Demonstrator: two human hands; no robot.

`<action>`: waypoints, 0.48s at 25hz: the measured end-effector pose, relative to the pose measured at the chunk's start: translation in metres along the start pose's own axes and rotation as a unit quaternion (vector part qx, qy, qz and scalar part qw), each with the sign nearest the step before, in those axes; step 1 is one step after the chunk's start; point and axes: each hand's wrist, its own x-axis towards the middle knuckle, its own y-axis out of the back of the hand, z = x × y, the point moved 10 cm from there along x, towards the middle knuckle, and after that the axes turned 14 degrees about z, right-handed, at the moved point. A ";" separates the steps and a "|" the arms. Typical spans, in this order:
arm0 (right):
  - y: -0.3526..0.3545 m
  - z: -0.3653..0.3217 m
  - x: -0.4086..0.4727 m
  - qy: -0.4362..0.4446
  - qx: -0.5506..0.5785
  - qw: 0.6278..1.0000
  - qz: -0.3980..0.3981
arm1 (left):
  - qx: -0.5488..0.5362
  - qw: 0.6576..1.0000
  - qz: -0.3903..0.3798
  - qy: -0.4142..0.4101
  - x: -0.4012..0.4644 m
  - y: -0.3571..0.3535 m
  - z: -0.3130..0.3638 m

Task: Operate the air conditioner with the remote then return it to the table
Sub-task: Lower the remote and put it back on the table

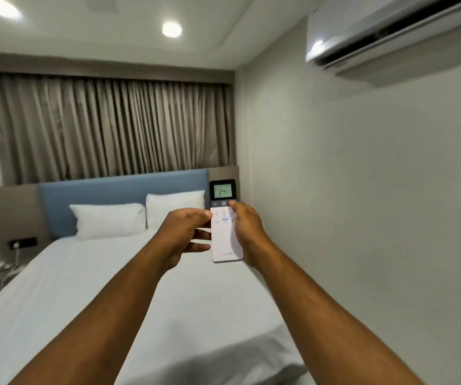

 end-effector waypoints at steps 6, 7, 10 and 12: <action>-0.040 0.198 -0.020 -0.145 -0.081 0.982 -0.089 | 0.042 0.979 0.079 0.184 -0.041 0.061 -0.184; -0.038 0.228 -0.026 -0.160 -0.100 0.977 -0.095 | 0.048 0.973 0.087 0.208 -0.052 0.068 -0.212; -0.031 0.330 -0.055 -0.223 -0.153 0.956 -0.113 | 0.057 0.946 0.113 0.297 -0.095 0.087 -0.312; -0.024 0.398 -0.080 -0.256 -0.181 0.941 -0.126 | 0.080 0.926 0.121 0.347 -0.128 0.099 -0.380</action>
